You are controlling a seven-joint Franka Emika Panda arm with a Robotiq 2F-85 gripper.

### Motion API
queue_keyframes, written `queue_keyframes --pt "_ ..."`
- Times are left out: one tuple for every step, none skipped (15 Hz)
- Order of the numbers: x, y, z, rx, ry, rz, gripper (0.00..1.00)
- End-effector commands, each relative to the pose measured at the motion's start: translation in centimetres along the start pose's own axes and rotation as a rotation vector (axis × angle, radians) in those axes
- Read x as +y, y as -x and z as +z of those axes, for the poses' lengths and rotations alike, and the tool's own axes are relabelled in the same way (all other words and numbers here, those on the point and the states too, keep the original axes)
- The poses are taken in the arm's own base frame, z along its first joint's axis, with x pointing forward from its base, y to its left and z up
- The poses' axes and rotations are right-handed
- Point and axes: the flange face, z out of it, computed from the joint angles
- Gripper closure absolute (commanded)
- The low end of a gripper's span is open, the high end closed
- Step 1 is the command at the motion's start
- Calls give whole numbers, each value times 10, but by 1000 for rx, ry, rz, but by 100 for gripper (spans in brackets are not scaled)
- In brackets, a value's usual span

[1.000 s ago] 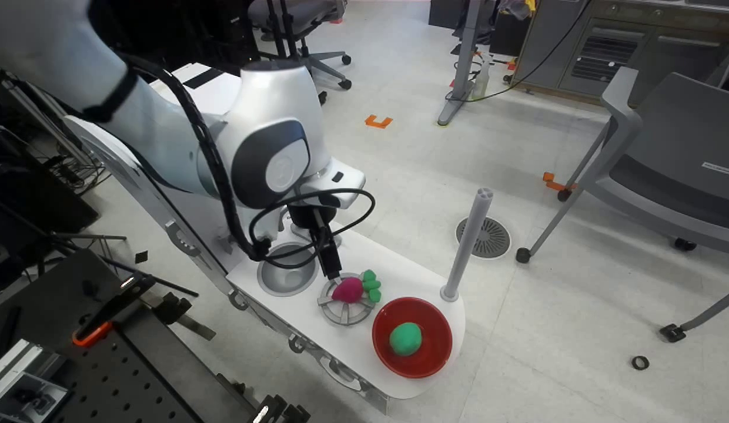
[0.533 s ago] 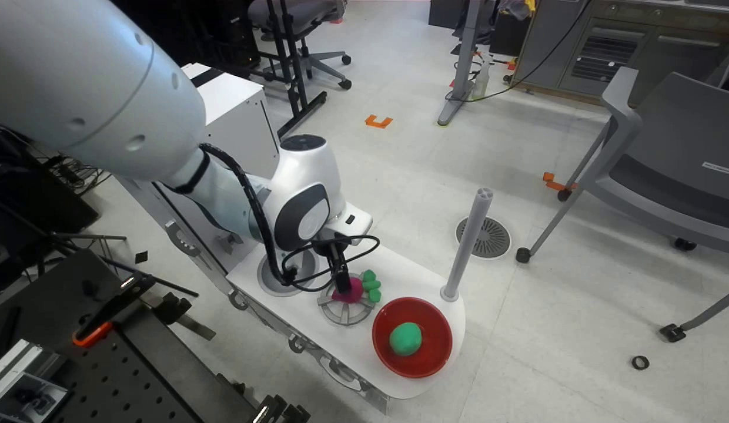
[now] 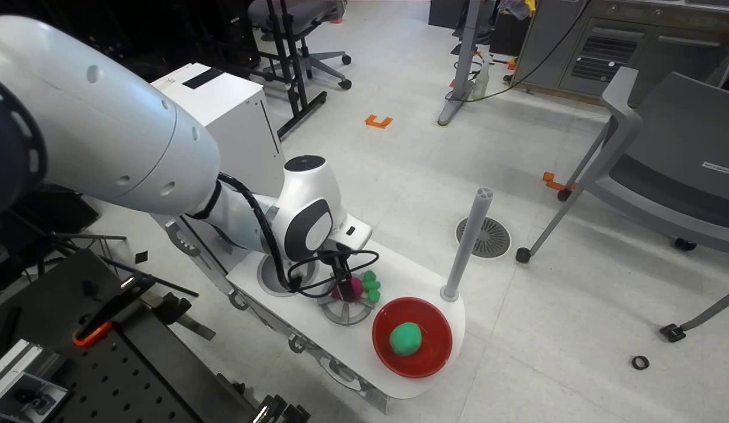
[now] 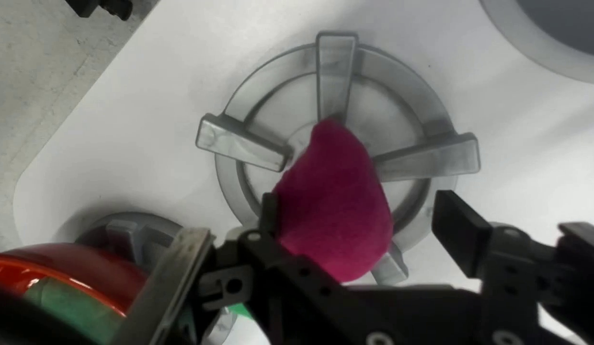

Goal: Move the tulip plush toy forwards.

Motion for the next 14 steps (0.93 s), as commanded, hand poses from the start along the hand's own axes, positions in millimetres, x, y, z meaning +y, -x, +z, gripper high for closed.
queue_keyframes --pt "-6 5 -4 -17 39 26 49" --pt "-8 7 -5 -21 47 25 58" --pt "-10 8 -7 -24 53 22 65" --pt "-11 8 -8 -24 55 19 73" --pt "-16 9 -11 -33 50 15 80" --pt "-18 10 -12 -38 44 11 88" --pt "-24 14 -14 -48 29 -4 94" --pt "-28 17 -15 -52 19 -14 99" --pt "-34 25 -15 -54 5 -37 100" --pt "-37 30 -15 -56 -1 -53 97" --pt "-40 40 -16 -61 -6 -74 97" --pt "-43 47 -17 -68 -11 -90 100" --pt "-47 58 -18 -84 -18 -111 97" --pt "-51 68 -17 -97 -24 -128 97"
